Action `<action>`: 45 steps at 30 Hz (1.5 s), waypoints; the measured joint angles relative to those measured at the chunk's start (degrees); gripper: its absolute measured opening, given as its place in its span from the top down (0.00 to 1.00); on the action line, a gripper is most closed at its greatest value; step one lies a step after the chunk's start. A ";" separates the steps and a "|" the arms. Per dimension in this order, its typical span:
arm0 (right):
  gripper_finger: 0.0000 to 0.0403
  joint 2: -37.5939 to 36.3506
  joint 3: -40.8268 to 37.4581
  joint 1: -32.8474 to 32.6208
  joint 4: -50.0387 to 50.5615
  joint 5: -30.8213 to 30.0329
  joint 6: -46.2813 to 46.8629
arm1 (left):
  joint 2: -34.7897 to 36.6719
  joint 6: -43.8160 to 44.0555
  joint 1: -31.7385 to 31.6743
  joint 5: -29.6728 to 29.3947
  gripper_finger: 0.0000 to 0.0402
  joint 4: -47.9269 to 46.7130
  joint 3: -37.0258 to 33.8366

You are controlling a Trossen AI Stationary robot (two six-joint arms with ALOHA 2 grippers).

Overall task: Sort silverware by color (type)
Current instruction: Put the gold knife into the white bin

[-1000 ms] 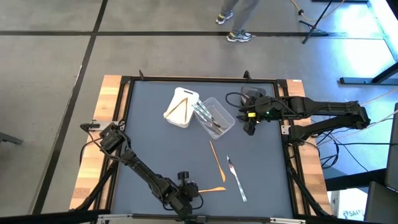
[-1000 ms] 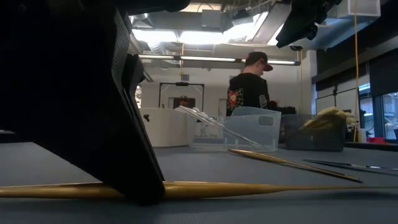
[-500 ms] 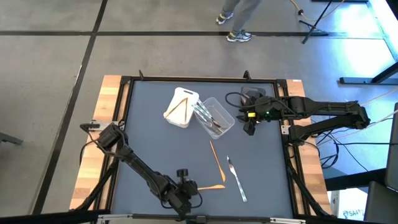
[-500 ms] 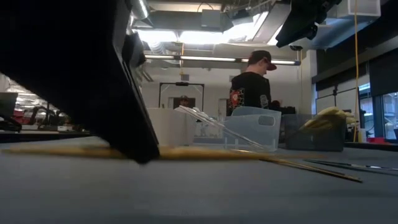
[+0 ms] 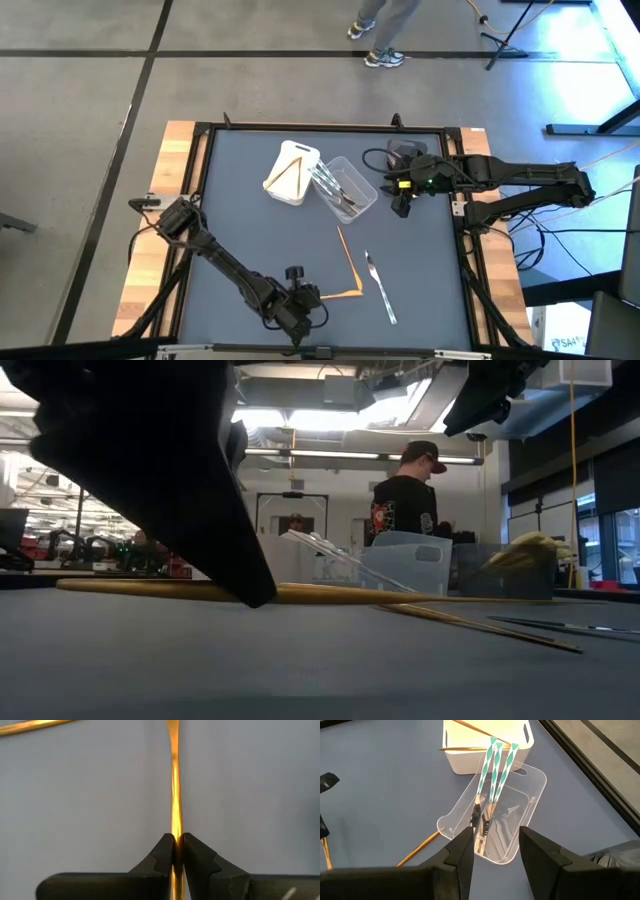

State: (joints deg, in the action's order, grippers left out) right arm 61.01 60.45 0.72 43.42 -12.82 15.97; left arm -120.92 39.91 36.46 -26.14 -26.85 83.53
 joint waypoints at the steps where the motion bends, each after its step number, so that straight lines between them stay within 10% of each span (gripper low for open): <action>1: 0.65 -0.01 0.00 -0.01 0.00 0.00 0.01 | 0.00 0.02 -0.12 -0.05 0.94 0.00 0.00; 24: 0.65 -3.88 0.02 0.05 0.60 -0.12 -2.96 | 8.66 4.07 -2.41 -3.20 0.94 -5.13 0.13; 45: 0.65 -6.54 0.04 0.05 2.20 -1.12 -3.04 | 31.69 18.81 -13.38 -2.54 0.94 -32.29 0.13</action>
State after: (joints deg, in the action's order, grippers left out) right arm 54.48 60.49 0.78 45.62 -13.94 12.93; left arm -89.23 58.71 23.08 -28.68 -59.14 83.66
